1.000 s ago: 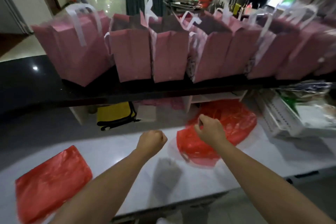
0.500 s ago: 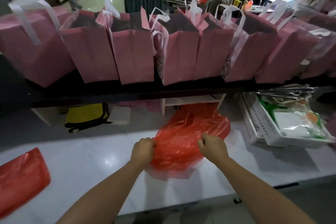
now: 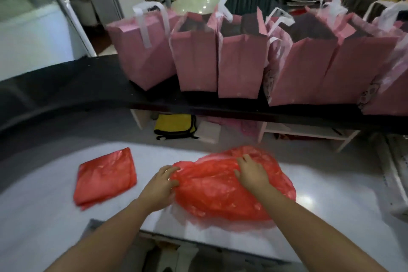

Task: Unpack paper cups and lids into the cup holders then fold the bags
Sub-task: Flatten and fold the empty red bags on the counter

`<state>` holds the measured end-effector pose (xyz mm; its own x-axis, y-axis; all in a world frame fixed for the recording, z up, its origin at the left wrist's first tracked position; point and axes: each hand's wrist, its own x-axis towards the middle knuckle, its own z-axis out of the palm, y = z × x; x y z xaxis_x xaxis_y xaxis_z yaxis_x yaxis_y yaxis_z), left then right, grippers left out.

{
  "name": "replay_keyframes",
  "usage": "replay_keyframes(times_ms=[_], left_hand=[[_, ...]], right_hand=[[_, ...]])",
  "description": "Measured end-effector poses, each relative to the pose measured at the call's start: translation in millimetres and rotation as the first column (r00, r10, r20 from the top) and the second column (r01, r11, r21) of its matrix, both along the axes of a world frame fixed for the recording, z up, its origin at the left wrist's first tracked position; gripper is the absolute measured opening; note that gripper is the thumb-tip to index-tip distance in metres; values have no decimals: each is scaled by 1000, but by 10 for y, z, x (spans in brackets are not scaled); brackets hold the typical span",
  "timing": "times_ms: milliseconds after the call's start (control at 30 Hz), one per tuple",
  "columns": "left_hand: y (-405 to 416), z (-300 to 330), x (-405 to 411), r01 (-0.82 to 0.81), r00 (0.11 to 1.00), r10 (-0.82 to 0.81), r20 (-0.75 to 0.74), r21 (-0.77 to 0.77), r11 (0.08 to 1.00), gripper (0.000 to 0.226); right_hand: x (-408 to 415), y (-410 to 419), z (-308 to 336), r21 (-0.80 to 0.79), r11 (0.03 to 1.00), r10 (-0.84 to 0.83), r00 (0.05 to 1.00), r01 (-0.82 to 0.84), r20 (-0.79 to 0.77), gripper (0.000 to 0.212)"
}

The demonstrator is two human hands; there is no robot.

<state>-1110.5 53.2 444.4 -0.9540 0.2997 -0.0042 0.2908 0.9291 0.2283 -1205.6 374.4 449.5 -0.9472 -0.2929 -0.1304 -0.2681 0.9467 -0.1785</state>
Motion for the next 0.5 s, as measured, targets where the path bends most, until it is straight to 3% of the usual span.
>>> replay_keyframes(times_ms=[67,133,200,267,367,433,500], left_hand=[[-238,-35,108,-151,983,132,127,158,976,46],[-406,-67,120,-391,920,365,139,322,862,46],[-557,-59,63,-625,770,614,174,406,667,37],[-670,13,-11,-829,554,705,443,378,413,31],[-795,-19,-67,-917,320,561,764,100,386,48],[-887,-54,-96,-972,100,342,934,19,234,56],[-950,-103,-116,-976,49,184,982,8,218,56]], right_hand=[[-14,-308,-33,-18,1000,-10,997,11,83,57],[-4,-578,-86,-28,999,-20,987,25,162,61],[3,-789,-154,-4,1000,-28,980,29,196,57],[10,-957,-203,18,1000,-15,978,12,210,54],[25,-1139,-262,44,997,53,970,-65,238,50],[35,-1220,-294,89,986,110,956,-139,272,49],[44,-1275,-320,133,971,151,943,-198,296,44]])
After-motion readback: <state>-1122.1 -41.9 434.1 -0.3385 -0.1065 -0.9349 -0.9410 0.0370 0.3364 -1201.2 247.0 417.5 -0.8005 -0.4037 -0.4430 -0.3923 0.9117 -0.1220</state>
